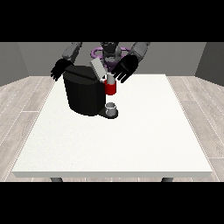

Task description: Insert the coffee pod into the coffee machine and close the lid

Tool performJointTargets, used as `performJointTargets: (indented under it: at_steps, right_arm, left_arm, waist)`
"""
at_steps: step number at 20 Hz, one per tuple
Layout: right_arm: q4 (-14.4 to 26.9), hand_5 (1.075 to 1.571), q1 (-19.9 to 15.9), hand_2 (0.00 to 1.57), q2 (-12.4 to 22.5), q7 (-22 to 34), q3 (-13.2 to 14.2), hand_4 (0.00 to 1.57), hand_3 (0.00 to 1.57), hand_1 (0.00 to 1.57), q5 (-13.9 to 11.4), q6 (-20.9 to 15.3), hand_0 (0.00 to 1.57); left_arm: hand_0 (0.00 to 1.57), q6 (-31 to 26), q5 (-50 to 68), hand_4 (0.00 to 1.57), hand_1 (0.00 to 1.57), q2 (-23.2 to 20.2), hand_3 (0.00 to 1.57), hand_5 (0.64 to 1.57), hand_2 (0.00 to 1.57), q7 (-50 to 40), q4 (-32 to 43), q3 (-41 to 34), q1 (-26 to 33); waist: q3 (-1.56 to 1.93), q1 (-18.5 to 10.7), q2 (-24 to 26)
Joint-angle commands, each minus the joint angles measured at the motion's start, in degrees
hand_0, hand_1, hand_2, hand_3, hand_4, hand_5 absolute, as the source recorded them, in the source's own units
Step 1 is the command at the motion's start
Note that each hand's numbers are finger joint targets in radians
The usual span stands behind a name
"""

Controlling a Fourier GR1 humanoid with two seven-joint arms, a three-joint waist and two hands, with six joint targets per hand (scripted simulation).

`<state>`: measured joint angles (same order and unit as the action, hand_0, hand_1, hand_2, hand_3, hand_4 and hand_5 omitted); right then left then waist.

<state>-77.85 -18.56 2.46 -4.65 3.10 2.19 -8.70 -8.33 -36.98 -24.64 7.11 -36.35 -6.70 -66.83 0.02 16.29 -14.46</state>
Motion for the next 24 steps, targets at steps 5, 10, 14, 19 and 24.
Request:
performJointTargets:
  at_steps: [5,10,14,19,24]
  right_arm:
    - [-1.7,1.571,0.6,0.00,-0.1,-0.7,-0.1,0.50,0.00,0.00,0.7,0.7,0.00]
    - [-0.8,1.571,1.2,0.00,-0.3,-2.6,0.0,0.45,0.00,0.00,-0.1,-0.2,0.00]
    - [-4.5,1.571,-1.3,0.00,-1.1,2.3,-2.5,0.42,0.00,0.00,-0.8,-0.5,0.00]
    - [1.2,1.571,-0.2,0.00,0.9,-0.7,2.0,0.40,0.00,0.00,1.2,0.1,0.00]
    - [-0.3,1.571,-0.4,0.00,1.5,1.5,1.8,0.38,0.00,0.00,1.3,0.3,0.00]
  left_arm:
    - [1.19,3.1,-1.4,0.49,1.19,0.1,1.18,1.571,1.25,-1.0,1.4,-0.5,0.1]
    - [1.23,1.2,-1.3,0.48,1.23,0.3,1.18,1.571,1.27,0.0,1.7,-0.2,0.3]
    - [1.20,-0.1,-0.6,0.47,1.20,-3.2,1.14,1.571,1.24,2.3,3.3,-2.0,-1.4]
    - [1.15,-3.6,-1.4,0.45,1.15,-1.6,1.02,1.571,1.18,0.2,1.2,0.0,-2.3]
    - [1.06,-0.7,-1.9,0.39,1.06,-1.2,0.94,1.571,1.11,2.3,1.6,-0.3,-0.2]
  waist:
    - [0.00,2.0,-1.7]
    - [0.00,0.9,-1.6]
    - [-0.04,2.6,-3.9]
    - [0.00,-0.5,-0.6]
    - [-0.01,-0.2,-1.5]
